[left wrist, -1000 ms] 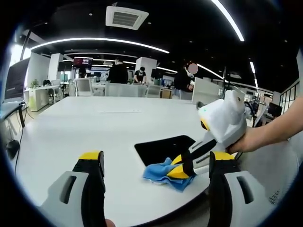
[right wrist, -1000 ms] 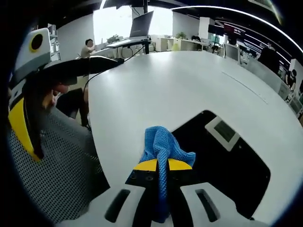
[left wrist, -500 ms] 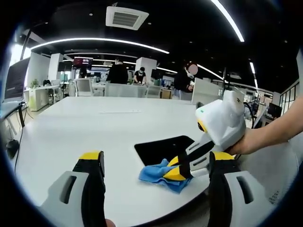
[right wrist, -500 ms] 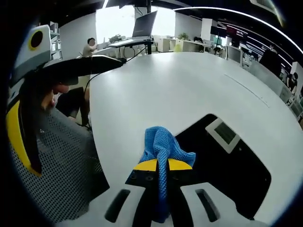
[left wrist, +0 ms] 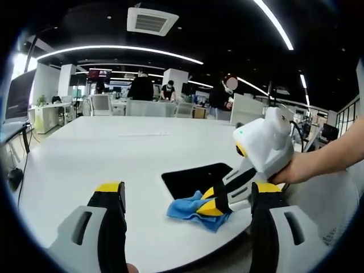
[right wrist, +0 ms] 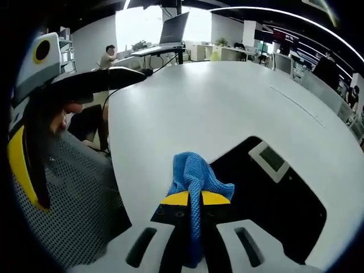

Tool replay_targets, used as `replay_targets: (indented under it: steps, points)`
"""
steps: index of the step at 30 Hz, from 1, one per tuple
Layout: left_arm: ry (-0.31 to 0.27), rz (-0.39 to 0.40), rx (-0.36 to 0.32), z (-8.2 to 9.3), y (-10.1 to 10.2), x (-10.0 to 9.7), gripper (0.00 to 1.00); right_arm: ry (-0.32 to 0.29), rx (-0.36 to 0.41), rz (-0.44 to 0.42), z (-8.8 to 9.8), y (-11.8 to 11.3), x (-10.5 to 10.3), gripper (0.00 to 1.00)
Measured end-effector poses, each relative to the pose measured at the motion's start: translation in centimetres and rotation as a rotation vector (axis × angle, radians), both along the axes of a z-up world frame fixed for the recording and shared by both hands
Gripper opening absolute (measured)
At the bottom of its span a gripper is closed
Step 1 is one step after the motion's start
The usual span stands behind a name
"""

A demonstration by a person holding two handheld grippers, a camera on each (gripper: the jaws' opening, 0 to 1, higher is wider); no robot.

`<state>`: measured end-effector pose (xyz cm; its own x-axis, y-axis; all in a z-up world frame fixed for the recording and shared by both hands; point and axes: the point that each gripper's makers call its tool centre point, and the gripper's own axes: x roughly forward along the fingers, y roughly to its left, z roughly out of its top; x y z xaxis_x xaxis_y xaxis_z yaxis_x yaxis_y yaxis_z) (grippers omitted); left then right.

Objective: Wipe the mirror surface with the cleaning cloth until all visible marks leave the cleaned area.

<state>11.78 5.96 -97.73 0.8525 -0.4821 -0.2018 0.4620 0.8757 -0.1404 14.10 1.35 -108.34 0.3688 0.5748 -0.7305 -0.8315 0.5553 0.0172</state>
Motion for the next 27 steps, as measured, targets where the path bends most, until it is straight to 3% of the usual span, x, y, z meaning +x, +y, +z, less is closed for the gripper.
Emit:
replay_targets:
  steps: [13,27]
  points:
    - [-0.003,0.004,-0.003,0.1,0.0,0.1,0.89,0.005,-0.009,-0.033,0.0,0.2,2.4,0.0]
    - [-0.003,0.009,-0.005,0.1,0.1,0.1,0.88,0.0,-0.034,-0.053,0.0,0.4,6.7,0.0]
